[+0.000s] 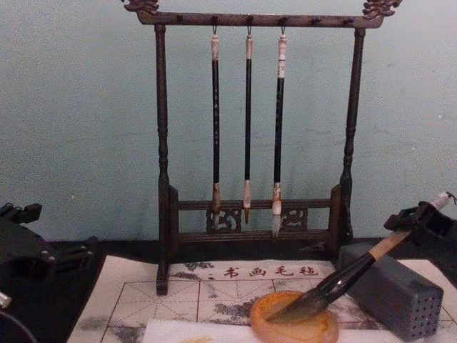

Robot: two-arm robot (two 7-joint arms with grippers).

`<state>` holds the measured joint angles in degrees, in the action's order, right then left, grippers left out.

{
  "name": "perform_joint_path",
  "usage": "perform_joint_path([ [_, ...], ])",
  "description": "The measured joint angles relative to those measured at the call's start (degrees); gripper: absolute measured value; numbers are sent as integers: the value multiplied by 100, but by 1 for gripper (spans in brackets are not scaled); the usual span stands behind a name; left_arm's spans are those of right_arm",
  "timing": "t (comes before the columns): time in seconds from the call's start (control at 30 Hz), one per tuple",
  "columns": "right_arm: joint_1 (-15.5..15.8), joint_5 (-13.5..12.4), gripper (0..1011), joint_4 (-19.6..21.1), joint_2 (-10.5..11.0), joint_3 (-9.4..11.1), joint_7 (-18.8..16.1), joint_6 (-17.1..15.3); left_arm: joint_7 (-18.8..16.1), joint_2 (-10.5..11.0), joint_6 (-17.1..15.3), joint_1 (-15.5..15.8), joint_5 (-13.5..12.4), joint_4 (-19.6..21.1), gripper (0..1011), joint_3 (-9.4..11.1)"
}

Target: Pick up the brush from the inkstone, write on the paper, then place the brush back to its original position.

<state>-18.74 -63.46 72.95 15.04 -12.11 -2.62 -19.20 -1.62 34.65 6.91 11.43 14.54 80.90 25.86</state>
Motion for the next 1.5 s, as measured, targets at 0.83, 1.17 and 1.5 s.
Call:
perform_joint_path([
  [0.83, -3, 28, 199, 82, 115, -148, -143, 112, 0, 0, 0, 0, 0, 0, 1001, 0],
  [1.17, -39, 380, 198, 413, 379, -515, -365, 544, 0, 0, 0, 0, 0, 0, 1001, 0],
  [1.5, -48, 938, 198, 721, 624, -817, -527, 953, 0, 0, 0, 0, 0, 0, 1001, 0],
])
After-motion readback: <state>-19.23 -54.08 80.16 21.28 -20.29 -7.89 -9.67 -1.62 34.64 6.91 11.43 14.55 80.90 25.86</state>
